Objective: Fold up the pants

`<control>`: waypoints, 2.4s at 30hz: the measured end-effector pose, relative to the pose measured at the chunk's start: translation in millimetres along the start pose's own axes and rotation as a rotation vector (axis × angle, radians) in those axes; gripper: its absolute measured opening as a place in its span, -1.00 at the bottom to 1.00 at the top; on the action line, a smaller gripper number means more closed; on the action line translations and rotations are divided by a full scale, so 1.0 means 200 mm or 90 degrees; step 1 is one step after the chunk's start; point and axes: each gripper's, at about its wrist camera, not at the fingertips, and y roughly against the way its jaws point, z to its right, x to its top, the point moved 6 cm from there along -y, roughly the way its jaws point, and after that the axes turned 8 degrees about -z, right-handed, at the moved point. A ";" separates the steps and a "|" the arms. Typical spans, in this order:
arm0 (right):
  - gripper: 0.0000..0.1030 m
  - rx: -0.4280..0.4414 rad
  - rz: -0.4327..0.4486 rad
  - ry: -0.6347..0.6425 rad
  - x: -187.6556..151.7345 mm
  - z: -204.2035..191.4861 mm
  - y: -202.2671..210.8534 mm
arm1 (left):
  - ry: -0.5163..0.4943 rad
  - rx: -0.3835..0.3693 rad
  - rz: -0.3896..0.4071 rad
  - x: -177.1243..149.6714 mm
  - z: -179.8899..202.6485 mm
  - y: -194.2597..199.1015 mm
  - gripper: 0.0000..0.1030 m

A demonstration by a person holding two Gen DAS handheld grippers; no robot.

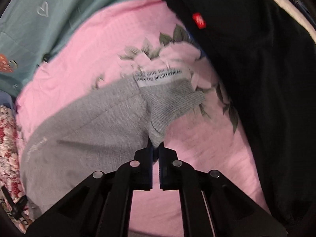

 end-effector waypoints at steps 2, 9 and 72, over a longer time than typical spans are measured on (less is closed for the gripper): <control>-0.56 -0.019 0.018 0.020 0.01 -0.03 0.00 | 0.004 -0.008 -0.019 0.02 0.01 0.00 -0.94; -0.33 0.023 0.046 0.087 -0.23 -0.13 0.40 | -0.032 0.029 0.036 0.00 -0.10 0.32 0.48; -0.79 0.094 0.071 0.843 -0.83 -2.37 0.29 | -0.263 -0.158 0.184 -0.01 -0.09 0.63 -0.72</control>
